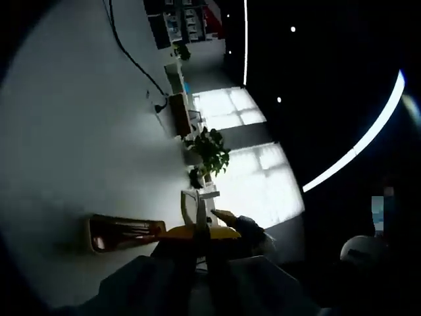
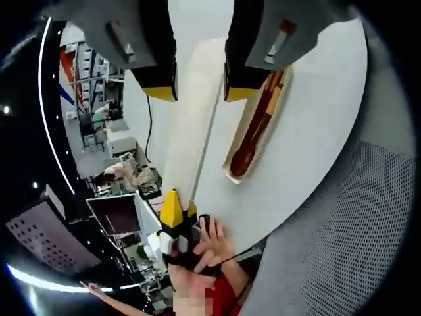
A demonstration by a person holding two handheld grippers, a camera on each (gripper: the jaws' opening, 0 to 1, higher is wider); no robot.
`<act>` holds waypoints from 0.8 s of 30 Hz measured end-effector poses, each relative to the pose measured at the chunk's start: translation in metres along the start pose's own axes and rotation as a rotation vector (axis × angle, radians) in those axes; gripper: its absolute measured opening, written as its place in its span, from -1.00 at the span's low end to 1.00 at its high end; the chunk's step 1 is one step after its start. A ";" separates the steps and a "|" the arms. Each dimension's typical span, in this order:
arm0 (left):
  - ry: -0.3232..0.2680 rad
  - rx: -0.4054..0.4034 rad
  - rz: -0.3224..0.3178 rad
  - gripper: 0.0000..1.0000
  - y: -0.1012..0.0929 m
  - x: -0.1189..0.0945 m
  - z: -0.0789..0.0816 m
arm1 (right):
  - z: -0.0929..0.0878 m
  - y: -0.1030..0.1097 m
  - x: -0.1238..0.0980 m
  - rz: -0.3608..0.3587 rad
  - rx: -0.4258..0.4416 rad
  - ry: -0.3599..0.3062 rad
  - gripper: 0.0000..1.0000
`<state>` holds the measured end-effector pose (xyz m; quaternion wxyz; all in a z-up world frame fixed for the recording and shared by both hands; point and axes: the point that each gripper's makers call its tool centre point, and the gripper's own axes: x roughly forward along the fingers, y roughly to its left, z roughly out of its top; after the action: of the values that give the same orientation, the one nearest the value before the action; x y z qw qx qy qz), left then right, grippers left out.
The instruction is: Arrange the utensils inside the cutlery case until each visible utensil rests in its matching compartment.
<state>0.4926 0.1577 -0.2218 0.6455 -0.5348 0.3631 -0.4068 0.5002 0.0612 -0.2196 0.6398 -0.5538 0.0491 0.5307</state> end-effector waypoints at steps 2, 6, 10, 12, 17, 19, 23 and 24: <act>-0.001 -0.001 0.004 -0.93 0.004 0.001 -0.001 | -0.003 -0.003 0.006 0.052 0.133 -0.001 -0.05; 0.055 -0.016 0.000 -0.93 0.007 0.005 -0.012 | -0.004 0.020 0.025 0.286 0.380 -0.004 0.17; 0.088 -0.024 0.000 -0.93 0.009 0.008 -0.020 | -0.005 0.037 0.039 0.385 0.376 0.019 0.06; 0.102 -0.018 0.008 -0.93 0.012 0.008 -0.024 | -0.008 0.048 0.047 0.429 0.396 0.041 0.08; 0.100 -0.040 0.019 -0.93 0.025 0.006 -0.023 | -0.016 0.060 0.061 0.438 0.385 0.081 -0.13; 0.102 -0.041 0.024 -0.93 0.031 0.006 -0.025 | -0.018 0.063 0.064 0.432 0.401 0.087 -0.19; 0.067 -0.054 0.046 -0.92 0.039 0.007 -0.018 | -0.024 0.069 0.068 0.427 0.431 0.109 -0.20; 0.031 -0.021 0.075 -0.91 0.044 0.008 -0.010 | -0.025 0.068 0.069 0.425 0.462 0.112 -0.20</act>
<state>0.4928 0.1503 -0.2670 0.6489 -0.5212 0.3973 -0.3865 0.4932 0.0731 -0.3188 0.6199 -0.3995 0.3180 0.5958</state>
